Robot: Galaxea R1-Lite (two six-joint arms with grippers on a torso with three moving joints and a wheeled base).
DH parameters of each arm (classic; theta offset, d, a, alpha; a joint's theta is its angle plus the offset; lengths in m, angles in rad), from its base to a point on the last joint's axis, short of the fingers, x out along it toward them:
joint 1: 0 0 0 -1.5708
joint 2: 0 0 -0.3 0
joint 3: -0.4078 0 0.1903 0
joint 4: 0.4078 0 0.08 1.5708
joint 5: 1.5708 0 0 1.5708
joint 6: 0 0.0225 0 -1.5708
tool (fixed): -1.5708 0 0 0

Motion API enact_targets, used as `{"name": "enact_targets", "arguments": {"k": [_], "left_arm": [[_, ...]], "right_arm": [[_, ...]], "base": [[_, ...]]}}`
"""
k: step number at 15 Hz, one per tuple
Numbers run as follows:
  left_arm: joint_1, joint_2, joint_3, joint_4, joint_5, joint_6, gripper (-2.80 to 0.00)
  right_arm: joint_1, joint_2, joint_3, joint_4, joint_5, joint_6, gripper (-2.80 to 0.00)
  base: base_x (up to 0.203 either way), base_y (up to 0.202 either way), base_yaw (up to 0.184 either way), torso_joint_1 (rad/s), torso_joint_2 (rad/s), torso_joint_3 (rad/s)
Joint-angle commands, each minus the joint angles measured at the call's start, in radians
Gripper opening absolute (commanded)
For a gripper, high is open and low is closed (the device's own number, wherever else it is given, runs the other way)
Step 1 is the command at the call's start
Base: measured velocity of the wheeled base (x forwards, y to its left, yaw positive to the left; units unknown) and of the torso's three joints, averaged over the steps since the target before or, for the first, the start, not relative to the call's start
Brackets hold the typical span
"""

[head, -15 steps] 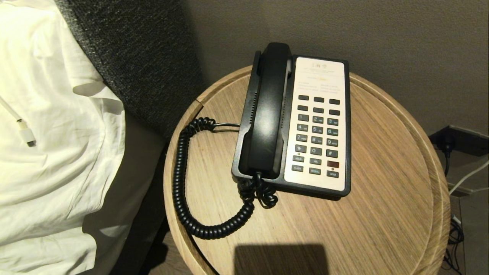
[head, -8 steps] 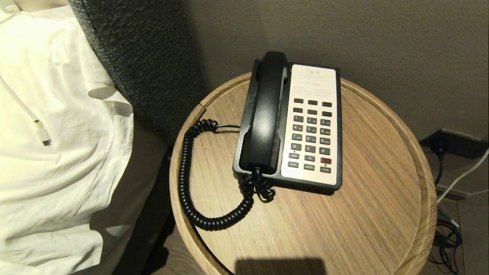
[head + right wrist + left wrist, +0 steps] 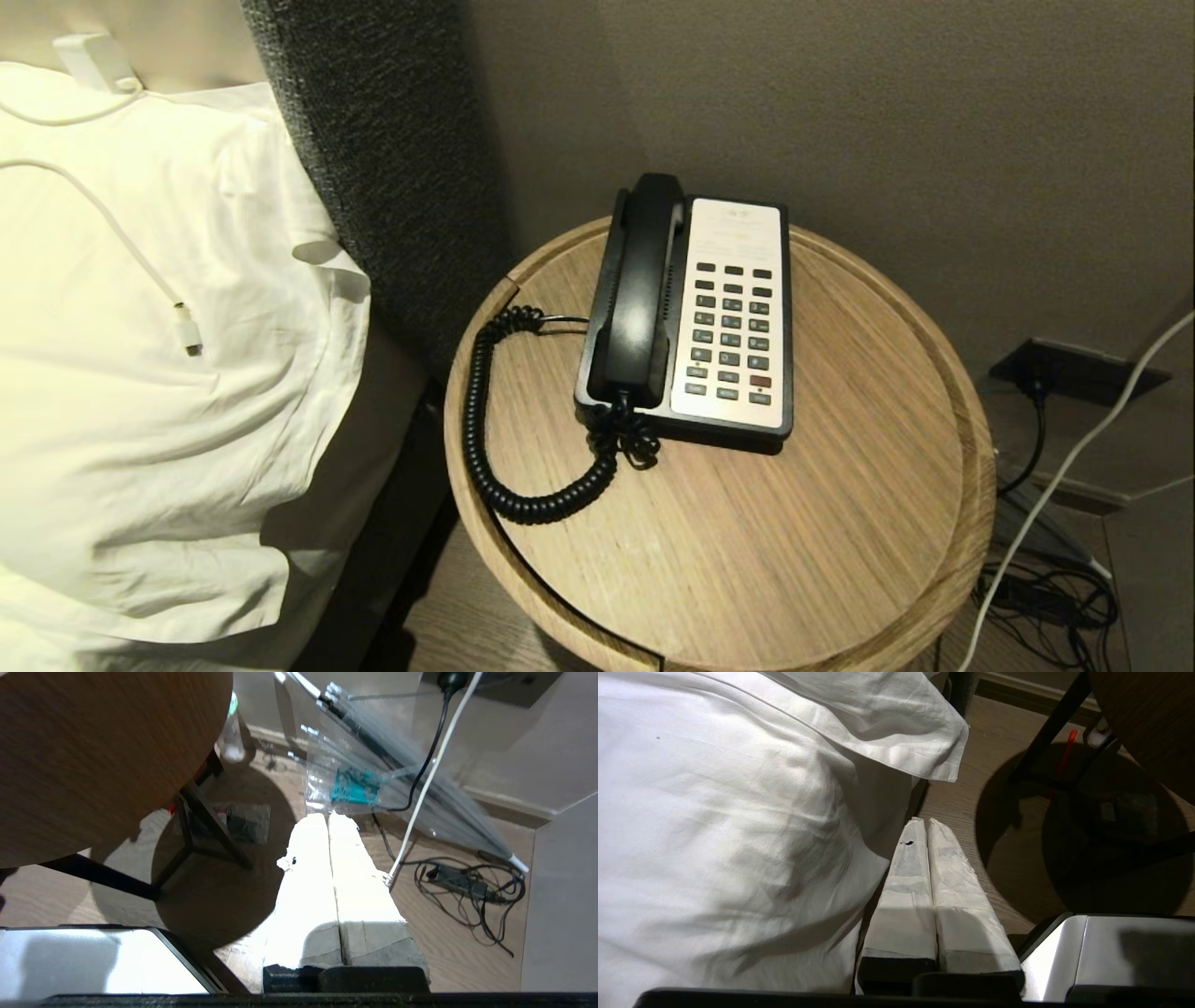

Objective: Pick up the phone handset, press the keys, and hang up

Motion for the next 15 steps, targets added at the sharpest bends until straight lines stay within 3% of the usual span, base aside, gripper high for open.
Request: {"name": "enact_targets", "arguments": {"k": [1, 15], "left_arm": [[0.000, 0.001, 0.000, 0.001, 0.001, 0.002, -2.80], [0.000, 0.001, 0.000, 0.001, 0.001, 0.000, -2.80]], "right_arm": [[0.001, -0.002, 0.000, 0.000, 0.000, -0.001, -2.80], [0.000, -0.002, 0.000, 0.001, 0.000, -0.001, -2.80]], "base": [[0.000, 0.000, 0.000, 0.002, 0.01, 0.203], [0.000, 0.000, 0.000, 0.001, 0.00, 0.201]]}}
